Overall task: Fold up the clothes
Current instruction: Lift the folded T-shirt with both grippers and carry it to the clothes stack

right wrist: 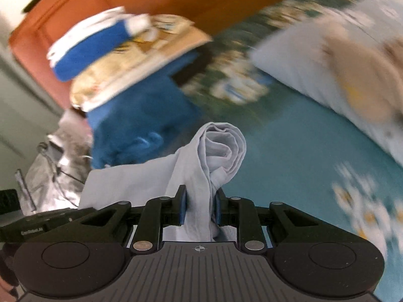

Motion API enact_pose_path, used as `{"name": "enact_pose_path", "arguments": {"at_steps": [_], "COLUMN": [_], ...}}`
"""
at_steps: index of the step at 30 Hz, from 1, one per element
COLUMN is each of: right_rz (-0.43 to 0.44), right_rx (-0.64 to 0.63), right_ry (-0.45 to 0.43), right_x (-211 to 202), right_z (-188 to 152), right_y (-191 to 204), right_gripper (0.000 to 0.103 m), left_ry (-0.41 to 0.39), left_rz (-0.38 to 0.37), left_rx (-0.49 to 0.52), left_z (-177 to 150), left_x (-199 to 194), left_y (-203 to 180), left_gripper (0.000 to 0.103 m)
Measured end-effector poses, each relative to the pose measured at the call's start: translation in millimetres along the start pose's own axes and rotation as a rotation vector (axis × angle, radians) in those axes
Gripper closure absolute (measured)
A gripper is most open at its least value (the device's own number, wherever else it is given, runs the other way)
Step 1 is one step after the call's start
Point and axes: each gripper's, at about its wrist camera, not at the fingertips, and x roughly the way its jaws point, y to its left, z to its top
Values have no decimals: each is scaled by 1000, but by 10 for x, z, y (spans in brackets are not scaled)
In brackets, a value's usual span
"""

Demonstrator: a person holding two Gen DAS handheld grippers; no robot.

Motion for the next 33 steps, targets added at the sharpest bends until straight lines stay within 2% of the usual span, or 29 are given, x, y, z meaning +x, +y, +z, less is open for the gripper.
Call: {"name": "enact_pose_path", "arguments": {"at_steps": [10, 16, 25, 33], "right_rz": [61, 57, 20, 2], "right_rx": [-210, -279, -295, -265], "right_ry": [10, 35, 114, 165], "right_x": [815, 1318, 1957, 2217], "right_z": [1186, 1659, 1822, 1766], "right_y": [798, 1011, 896, 696], "right_gripper": [85, 84, 85, 83], "left_ry": [-176, -234, -228, -197], "left_rz": [130, 174, 217, 241], "left_rx": [37, 22, -44, -75], "left_z": [874, 1155, 1132, 1005], "left_x": [-315, -278, -42, 37], "left_y": [448, 699, 1113, 1262], "left_gripper": [93, 93, 93, 92]}}
